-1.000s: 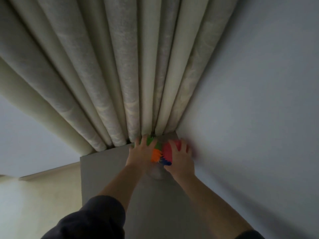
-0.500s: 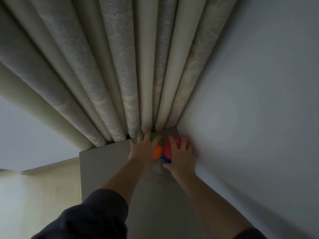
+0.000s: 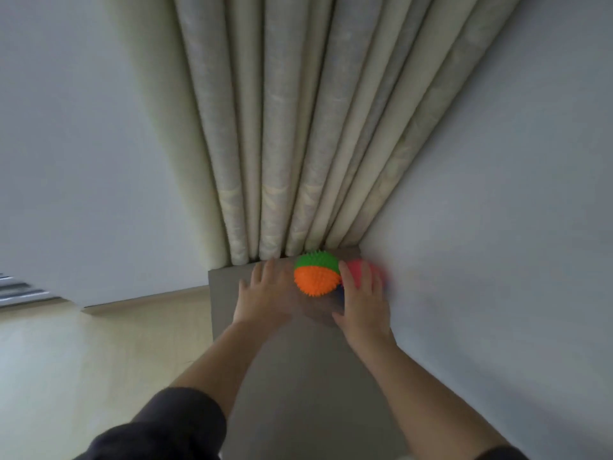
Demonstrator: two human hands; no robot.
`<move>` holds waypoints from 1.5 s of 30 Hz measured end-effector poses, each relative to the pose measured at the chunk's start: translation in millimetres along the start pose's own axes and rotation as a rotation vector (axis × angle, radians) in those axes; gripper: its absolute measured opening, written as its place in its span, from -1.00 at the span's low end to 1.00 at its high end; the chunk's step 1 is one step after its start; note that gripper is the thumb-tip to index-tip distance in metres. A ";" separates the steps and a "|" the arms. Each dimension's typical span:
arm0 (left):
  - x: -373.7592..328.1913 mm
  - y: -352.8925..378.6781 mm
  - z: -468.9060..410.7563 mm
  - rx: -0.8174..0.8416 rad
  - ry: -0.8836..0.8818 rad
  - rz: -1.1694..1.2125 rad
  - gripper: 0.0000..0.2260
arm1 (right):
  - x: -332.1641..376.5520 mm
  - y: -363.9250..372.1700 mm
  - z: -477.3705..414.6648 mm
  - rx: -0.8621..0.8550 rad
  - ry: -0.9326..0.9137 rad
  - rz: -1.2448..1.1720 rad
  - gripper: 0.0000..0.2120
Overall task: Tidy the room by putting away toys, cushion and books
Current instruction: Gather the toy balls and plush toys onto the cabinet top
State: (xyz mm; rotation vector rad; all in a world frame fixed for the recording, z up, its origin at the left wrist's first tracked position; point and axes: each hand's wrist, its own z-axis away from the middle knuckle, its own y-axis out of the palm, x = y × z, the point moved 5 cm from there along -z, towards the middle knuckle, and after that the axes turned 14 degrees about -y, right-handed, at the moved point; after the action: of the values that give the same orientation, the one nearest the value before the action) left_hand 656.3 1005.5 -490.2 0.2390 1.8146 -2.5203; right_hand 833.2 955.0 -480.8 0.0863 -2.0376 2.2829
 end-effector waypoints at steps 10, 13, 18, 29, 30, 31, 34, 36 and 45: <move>275.6 -1.9 173.8 0.052 -0.214 -0.005 -0.21 | 232.1 -6.9 77.8 0.078 -0.202 -0.023 -0.11; 386.2 -11.2 241.2 0.057 -0.350 0.015 -0.22 | 347.3 7.3 101.8 0.157 -0.298 -0.075 -0.13; 546.4 -24.0 343.1 0.035 -0.607 0.034 -0.25 | 529.9 18.0 142.1 0.216 -0.543 -0.071 -0.15; 721.5 -34.5 389.7 0.024 -0.877 0.149 -0.31 | 741.0 35.7 133.8 0.303 -0.823 0.014 -0.13; 733.4 -35.7 383.9 0.029 -0.880 0.156 -0.31 | 754.8 39.7 126.7 0.311 -0.829 0.018 -0.13; 748.3 -36.8 376.9 0.035 -0.888 0.160 -0.31 | 771.2 44.4 117.3 0.320 -0.835 0.019 -0.12; 793.3 -42.1 357.0 0.040 -0.917 0.212 -0.33 | 820.8 53.1 90.9 0.357 -0.870 0.021 -0.11; 835.9 -41.4 347.0 0.048 -0.975 0.268 -0.33 | 862.7 65.5 71.5 0.402 -0.880 0.022 -0.12; 989.8 -36.1 322.4 0.070 -1.053 0.352 -0.36 | 1031.1 102.9 17.7 0.503 -0.888 -0.017 -0.13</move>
State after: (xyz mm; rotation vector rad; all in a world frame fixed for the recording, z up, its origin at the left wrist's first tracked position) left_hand -360.5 779.4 -494.8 -0.6008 1.1161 -1.8478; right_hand -203.1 949.1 -482.1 1.3406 -1.5718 3.0008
